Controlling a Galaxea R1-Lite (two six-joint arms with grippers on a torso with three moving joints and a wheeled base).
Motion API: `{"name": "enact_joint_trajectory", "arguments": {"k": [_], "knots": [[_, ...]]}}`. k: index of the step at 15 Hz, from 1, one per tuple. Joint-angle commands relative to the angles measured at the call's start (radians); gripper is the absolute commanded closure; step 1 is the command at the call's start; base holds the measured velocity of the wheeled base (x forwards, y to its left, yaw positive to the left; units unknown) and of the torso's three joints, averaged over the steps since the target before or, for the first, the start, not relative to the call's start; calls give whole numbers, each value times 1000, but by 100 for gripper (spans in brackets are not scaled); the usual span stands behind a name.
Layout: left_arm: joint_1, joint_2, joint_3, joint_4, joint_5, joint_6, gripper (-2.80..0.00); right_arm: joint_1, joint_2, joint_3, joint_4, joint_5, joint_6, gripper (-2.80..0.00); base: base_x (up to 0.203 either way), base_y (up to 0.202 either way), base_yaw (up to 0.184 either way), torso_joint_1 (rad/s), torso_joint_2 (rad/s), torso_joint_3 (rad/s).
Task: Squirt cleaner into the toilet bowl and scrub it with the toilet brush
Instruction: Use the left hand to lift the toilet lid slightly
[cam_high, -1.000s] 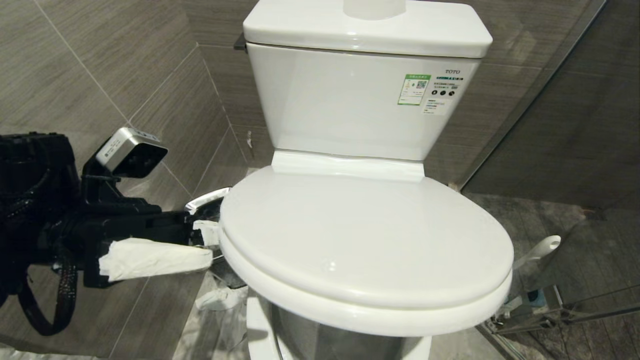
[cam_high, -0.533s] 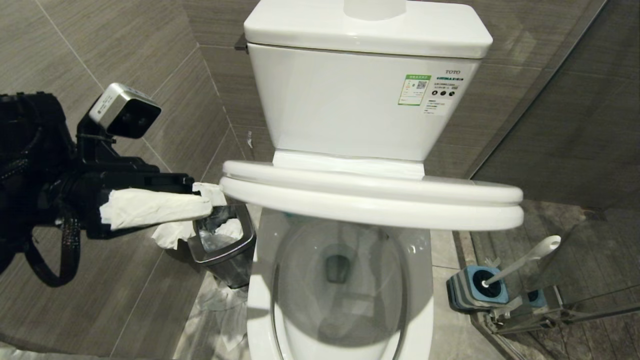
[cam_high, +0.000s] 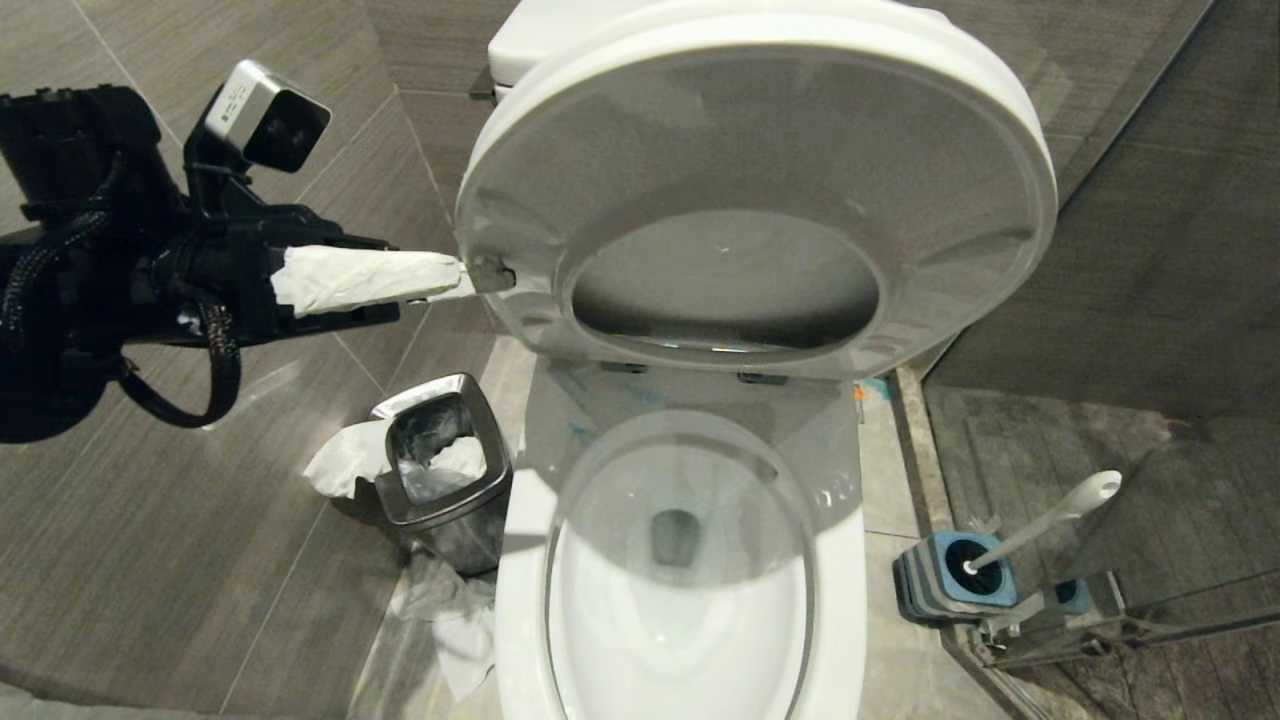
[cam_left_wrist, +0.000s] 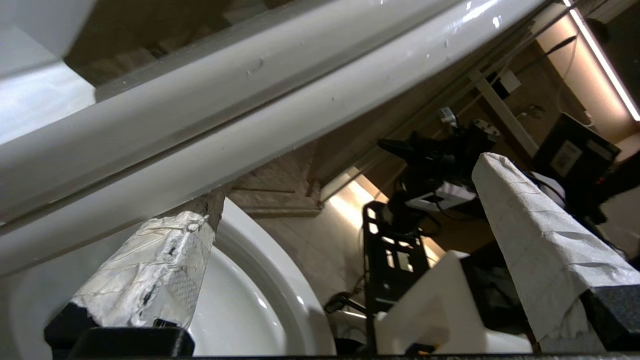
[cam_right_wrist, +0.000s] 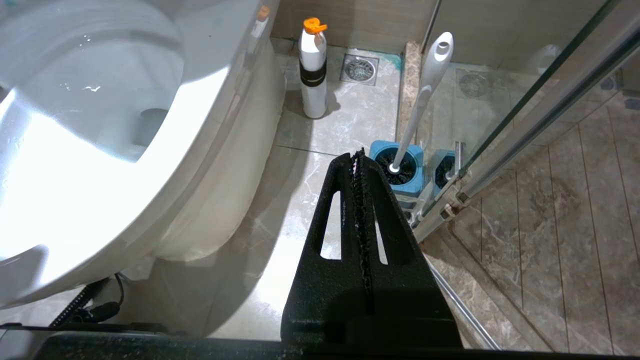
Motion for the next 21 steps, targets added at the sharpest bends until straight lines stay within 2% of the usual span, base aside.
{"name": "enact_joint_trajectory", "arguments": {"k": [1, 3, 8, 13, 16, 19, 21], "knots": [[2, 75, -75, -13, 15, -2, -280, 0, 1, 0, 0, 0, 1, 0, 0, 0, 0, 0, 0, 0], [2, 119, -127, -24, 57, -5, -280, 0, 0, 0, -1, 0, 1, 0, 0, 0, 0, 0, 0, 0], [-37, 222, -223, -103, 283, -47, -280, 0, 0, 0, 1, 0, 1, 0, 0, 0, 0, 0, 0, 0], [-63, 278, -331, -139, 463, -50, -280, 0, 0, 0, 0, 0, 1, 0, 0, 0, 0, 0, 0, 0], [-73, 290, -352, -141, 526, -46, -280, 0, 0, 0, 1, 0, 1, 0, 0, 0, 0, 0, 0, 0], [-96, 299, -363, -178, 635, -45, -280, 0, 1, 0, 0, 0, 1, 0, 0, 0, 0, 0, 0, 0], [-96, 298, -358, -190, 655, -41, -280, 0, 2, 0, 1, 0, 1, 0, 0, 0, 0, 0, 0, 0]]}}
